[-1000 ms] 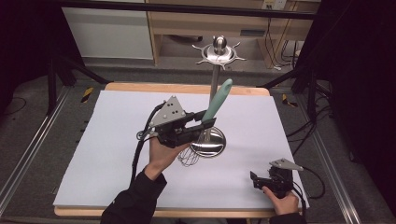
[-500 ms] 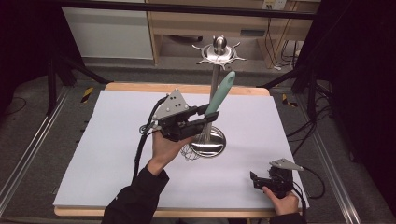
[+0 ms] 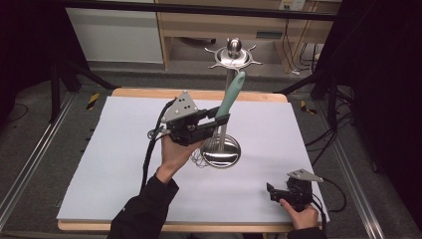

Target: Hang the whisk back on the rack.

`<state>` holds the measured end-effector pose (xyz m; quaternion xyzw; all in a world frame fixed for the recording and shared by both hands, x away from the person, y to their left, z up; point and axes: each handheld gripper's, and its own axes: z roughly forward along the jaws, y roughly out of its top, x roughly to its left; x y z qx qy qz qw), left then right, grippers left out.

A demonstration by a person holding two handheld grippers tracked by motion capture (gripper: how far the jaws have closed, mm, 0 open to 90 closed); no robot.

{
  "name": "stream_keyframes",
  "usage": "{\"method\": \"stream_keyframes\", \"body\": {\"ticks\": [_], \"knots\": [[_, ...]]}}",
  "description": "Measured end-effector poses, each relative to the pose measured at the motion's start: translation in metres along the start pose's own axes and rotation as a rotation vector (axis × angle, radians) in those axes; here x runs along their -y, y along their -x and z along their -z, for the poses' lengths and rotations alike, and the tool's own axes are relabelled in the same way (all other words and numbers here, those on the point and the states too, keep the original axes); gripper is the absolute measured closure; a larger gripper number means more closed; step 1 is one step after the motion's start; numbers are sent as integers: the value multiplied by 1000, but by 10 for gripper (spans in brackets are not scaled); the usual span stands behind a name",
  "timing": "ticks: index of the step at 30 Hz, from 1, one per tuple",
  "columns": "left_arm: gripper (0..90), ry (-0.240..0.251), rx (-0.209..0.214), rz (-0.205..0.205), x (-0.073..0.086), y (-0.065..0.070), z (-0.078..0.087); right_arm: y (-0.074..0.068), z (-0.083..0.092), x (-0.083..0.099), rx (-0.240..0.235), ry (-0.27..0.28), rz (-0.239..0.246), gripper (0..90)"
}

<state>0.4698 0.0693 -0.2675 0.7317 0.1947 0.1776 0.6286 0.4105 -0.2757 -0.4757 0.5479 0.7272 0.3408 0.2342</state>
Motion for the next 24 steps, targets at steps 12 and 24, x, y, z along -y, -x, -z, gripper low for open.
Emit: {"method": "stream_keyframes", "body": {"ticks": [12, 24], "knots": [[688, -6, 2, 13, 0, -7, -6, 0, 0, 0, 0, -4, 0, 84], [687, -2, 4, 14, 4, -16, -17, 1, 0, 0, -1, -2, 3, 84]]}}
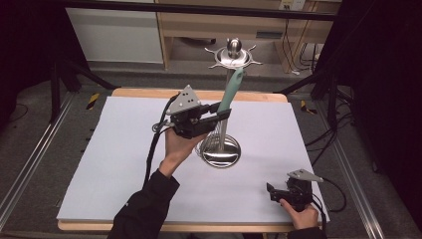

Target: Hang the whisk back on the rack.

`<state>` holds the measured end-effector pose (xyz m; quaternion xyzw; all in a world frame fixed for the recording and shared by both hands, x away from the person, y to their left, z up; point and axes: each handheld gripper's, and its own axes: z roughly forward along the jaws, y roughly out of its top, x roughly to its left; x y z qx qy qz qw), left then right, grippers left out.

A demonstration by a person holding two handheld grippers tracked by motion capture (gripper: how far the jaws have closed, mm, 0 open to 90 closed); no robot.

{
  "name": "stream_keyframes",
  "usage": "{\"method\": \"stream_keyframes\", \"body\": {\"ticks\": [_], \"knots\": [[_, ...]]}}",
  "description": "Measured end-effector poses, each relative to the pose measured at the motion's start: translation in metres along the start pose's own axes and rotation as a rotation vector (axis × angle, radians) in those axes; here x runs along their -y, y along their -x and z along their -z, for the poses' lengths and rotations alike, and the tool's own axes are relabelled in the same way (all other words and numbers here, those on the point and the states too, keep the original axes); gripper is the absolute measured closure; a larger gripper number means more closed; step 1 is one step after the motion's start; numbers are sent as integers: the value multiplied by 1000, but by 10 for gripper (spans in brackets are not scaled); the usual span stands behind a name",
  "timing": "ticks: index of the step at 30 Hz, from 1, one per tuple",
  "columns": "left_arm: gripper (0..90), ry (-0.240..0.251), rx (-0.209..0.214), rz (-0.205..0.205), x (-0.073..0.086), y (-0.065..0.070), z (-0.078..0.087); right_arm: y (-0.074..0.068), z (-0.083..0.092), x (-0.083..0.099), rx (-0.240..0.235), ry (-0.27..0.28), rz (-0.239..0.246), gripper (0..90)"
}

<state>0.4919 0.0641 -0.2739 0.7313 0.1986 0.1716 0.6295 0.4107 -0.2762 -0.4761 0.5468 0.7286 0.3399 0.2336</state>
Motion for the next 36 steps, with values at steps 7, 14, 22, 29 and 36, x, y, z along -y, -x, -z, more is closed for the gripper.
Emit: {"method": "stream_keyframes", "body": {"ticks": [7, 14, 22, 29, 36], "knots": [[686, 11, -5, -5, 3, 1, -6, 0, 0, 0, -1, 0, -3, 84], [684, 13, -17, -13, 3, 1, -9, -1, 0, 0, -1, -2, -3, 84], [681, 18, -20, -18, 4, 0, -13, 0, 0, 0, 0, 3, 0, 84], [633, 15, -12, -14, 3, 2, -10, 0, 0, 0, -2, 3, -3, 84], [570, 5, -17, -25, 3, 7, -4, 0, 0, 0, 1, 5, -1, 84]]}}
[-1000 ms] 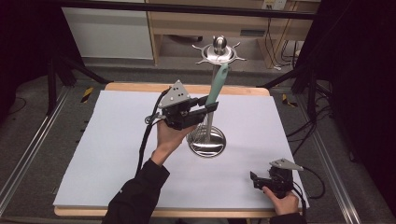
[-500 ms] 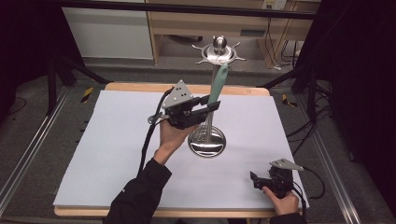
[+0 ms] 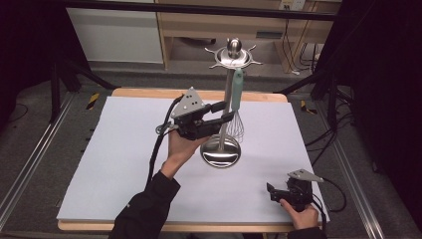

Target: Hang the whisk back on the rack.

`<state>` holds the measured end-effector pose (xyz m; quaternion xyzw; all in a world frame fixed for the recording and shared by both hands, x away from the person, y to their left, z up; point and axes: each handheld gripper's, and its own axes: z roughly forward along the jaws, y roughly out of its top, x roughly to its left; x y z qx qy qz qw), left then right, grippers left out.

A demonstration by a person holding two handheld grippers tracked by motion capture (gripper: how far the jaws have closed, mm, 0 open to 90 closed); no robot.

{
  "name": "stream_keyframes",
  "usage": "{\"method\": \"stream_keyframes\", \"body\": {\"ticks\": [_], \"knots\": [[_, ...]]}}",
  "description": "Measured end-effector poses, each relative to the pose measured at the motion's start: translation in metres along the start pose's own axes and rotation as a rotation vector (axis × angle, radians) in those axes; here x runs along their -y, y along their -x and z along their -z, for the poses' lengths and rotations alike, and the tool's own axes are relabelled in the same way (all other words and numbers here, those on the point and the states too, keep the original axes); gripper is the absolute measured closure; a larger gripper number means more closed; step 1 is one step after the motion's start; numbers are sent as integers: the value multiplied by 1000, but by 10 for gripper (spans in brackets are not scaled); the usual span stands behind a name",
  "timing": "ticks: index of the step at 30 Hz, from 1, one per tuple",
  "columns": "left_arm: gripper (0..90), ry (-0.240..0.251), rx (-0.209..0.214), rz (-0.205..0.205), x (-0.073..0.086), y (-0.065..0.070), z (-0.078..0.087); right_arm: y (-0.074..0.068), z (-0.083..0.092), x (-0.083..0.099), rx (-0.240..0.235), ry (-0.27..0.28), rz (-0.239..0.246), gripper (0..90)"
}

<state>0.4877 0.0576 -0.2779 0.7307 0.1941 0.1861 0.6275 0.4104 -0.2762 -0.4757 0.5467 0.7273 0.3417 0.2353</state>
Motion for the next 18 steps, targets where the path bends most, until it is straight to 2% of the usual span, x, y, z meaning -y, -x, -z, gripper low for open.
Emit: {"method": "stream_keyframes", "body": {"ticks": [8, 18], "knots": [[475, -57, 3, -4, 11, 6, 9, 0, 0, 0, 4, -1, 1, 84], [392, -135, -23, -22, 37, 13, 32, 0, 1, 0, 4, -1, -5, 84]]}}
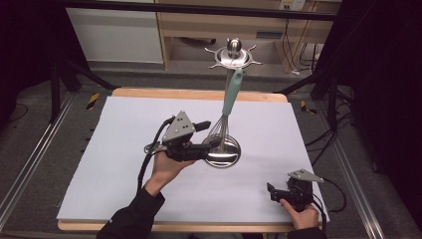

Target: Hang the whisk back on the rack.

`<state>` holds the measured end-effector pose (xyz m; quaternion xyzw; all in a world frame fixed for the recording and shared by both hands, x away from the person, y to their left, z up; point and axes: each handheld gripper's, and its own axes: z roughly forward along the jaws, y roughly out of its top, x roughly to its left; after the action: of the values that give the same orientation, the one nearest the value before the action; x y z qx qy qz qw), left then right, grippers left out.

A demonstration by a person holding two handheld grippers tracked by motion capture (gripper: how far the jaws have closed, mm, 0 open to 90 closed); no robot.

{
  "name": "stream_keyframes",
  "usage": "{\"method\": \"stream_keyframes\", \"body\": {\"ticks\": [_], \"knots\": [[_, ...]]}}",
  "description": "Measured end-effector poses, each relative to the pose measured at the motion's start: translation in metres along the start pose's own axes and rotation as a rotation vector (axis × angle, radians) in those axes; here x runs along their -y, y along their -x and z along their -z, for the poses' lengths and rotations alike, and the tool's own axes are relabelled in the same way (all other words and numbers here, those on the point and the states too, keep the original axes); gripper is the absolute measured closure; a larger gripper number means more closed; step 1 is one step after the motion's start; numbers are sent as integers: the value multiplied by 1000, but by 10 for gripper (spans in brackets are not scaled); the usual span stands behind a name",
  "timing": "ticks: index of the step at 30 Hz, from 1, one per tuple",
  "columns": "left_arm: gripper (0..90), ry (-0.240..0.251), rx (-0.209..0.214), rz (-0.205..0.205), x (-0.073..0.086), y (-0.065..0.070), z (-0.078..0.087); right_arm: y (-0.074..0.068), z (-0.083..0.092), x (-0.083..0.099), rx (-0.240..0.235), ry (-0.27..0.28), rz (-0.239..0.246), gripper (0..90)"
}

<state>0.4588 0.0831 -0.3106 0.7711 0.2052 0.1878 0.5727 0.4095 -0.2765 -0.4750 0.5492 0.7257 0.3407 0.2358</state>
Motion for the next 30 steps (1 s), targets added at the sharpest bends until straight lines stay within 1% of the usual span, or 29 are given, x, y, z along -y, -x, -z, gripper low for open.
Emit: {"method": "stream_keyframes", "body": {"ticks": [8, 9, 13, 16, 20, 21, 25, 26, 28, 30], "knots": [[360, -62, -30, 13, 27, -2, 11, 0, 0, 0, 4, 0, -5, 83], [358, -72, -34, 16, 31, -3, 12, 1, 0, 0, 7, 0, 1, 83], [340, -113, -53, 27, 49, -5, 15, 0, 0, 0, 7, 1, -5, 83], [338, -155, -60, 37, 64, -6, 18, 1, 0, 0, 6, 0, -6, 83], [333, -201, -77, 36, 81, -8, 22, 1, 0, 0, 8, 0, -9, 83], [332, -211, -84, 39, 85, -9, 23, 2, 0, 0, 7, 1, -5, 83], [322, -239, -99, 69, 103, -11, 29, 2, 0, 1, 11, -3, -15, 83], [319, -252, -102, 71, 108, -12, 31, 2, 0, 1, 12, -4, -13, 83], [313, -281, -122, 77, 119, -15, 34, 2, 0, 1, 21, -5, -9, 83], [306, -303, -136, 89, 127, -18, 36, 2, 0, 1, 29, -8, -3, 84]]}}
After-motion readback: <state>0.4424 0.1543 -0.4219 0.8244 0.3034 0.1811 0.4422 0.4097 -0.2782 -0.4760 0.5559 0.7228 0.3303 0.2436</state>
